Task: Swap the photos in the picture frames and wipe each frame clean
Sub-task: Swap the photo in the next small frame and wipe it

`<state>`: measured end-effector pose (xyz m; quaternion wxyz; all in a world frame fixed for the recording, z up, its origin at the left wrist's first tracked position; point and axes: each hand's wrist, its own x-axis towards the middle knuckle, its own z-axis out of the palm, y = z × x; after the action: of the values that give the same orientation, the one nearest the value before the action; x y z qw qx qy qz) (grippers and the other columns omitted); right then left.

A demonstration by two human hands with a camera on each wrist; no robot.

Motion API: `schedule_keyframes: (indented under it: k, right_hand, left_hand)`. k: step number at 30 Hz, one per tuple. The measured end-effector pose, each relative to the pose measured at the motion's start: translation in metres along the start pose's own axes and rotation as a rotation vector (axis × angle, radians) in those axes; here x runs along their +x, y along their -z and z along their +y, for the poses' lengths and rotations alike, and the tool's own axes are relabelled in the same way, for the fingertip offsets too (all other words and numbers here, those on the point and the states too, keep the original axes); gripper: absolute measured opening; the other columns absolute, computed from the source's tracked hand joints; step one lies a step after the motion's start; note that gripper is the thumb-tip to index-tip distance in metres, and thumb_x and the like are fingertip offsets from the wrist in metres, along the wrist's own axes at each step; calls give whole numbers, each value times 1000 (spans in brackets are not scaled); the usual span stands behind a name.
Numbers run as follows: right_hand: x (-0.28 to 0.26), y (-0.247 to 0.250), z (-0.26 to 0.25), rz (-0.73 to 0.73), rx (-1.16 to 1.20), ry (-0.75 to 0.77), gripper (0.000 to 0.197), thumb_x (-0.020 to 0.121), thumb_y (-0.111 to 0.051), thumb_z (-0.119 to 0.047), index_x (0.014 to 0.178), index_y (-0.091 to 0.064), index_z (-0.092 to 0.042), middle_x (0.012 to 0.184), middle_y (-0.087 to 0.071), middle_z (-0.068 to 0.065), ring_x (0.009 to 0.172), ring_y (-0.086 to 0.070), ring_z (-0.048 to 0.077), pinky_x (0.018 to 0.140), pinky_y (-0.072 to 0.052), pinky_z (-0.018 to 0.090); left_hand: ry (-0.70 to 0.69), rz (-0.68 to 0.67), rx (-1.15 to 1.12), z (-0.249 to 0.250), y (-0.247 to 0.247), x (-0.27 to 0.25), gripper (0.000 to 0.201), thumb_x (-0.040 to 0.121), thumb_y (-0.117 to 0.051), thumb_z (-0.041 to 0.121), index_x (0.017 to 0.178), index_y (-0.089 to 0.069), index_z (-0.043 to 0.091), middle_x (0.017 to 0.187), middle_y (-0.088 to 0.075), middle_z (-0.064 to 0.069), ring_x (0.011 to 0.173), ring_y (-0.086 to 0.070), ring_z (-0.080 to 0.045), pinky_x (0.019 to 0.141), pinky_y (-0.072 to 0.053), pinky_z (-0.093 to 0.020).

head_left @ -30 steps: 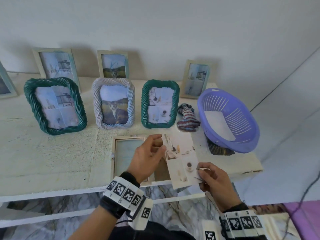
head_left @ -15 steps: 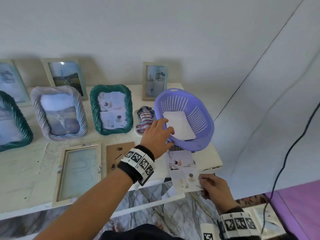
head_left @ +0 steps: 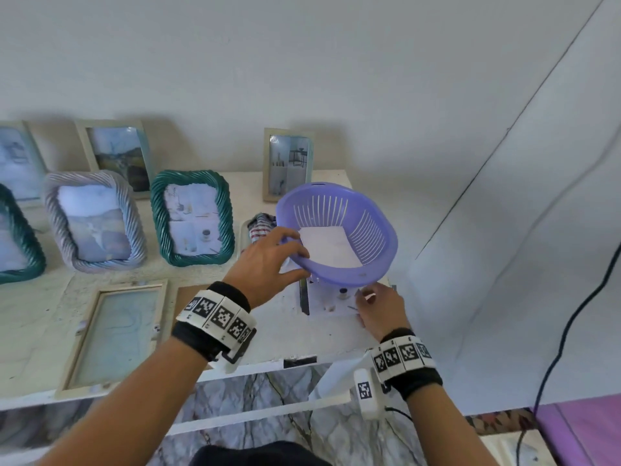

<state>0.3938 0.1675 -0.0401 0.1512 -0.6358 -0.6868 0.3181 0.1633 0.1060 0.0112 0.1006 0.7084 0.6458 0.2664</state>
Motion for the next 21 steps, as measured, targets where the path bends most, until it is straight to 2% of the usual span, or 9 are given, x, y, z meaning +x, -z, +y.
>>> schedule_keyframes:
  k: [2, 6, 9, 11, 13, 15, 17, 19, 21]
  right_hand:
    - [7, -3, 0, 23, -109, 4, 18, 92, -50, -24, 93, -60, -9, 88, -67, 10, 89, -65, 31, 73, -46, 27]
    - [15, -7, 9, -49, -178, 20, 30, 88, -59, -31, 112, -61, -13, 106, -67, 10, 97, -62, 30, 70, -39, 27]
    - [15, 6, 19, -58, -142, 39, 22, 90, -55, -24, 107, -60, -11, 97, -65, 4, 94, -62, 28, 70, -35, 24]
    - [16, 28, 23, 0, -121, 21, 16, 92, -53, -20, 100, -62, -9, 89, -64, 7, 91, -62, 30, 70, -37, 25]
    - [20, 58, 23, 91, -115, 48, 14, 92, -54, -20, 93, -64, -11, 80, -65, 7, 80, -62, 28, 70, -40, 26]
    - [29, 87, 12, 180, -132, 129, 14, 92, -53, -20, 87, -63, -12, 71, -63, 4, 62, -56, 18, 63, -43, 25]
    - [39, 110, -12, 225, -197, 255, 12, 93, -54, -21, 89, -61, -13, 67, -59, 0, 55, -50, 9, 56, -35, 22]
    - [51, 121, -45, 179, -285, 404, 12, 93, -55, -25, 97, -62, -16, 71, -61, -1, 61, -54, 18, 61, -37, 23]
    - [66, 116, -77, 42, -413, 526, 22, 91, -56, -29, 108, -63, -16, 84, -67, 4, 78, -61, 27, 70, -45, 29]
  left_hand:
    - [4, 1, 4, 0, -4, -5, 29, 81, -75, 37, 106, -69, 23, 127, -53, 0, 100, -60, -20, 80, -54, -40]
    - [21, 0, 11, 0, -12, -15, 29, 81, -76, 34, 106, -69, 22, 129, -53, -1, 104, -60, -22, 78, -52, -38]
    - [39, -12, 9, -1, -19, -24, 30, 82, -74, 35, 108, -68, 23, 133, -51, 1, 116, -57, -21, 81, -52, -37]
    - [37, 2, 3, -1, -23, -29, 30, 82, -74, 34, 108, -67, 22, 134, -51, 1, 126, -52, -19, 82, -55, -41]
    - [35, 18, -18, -1, -25, -31, 32, 82, -73, 38, 109, -66, 23, 135, -50, 2, 132, -45, -16, 82, -56, -42]
    - [49, 6, -58, 0, -26, -32, 41, 79, -67, 53, 111, -64, 28, 138, -47, 7, 136, -39, -10, 88, -53, -36]
    - [68, -6, -96, 0, -26, -33, 49, 77, -57, 65, 112, -62, 31, 140, -45, 11, 139, -33, -4, 94, -47, -32]
    - [73, -7, -111, 0, -26, -34, 50, 78, -53, 68, 112, -62, 32, 141, -44, 12, 141, -28, -1, 96, -47, -32]
    - [73, -3, -116, -1, -27, -33, 49, 79, -53, 66, 112, -63, 32, 141, -44, 12, 141, -27, 1, 97, -48, -34]
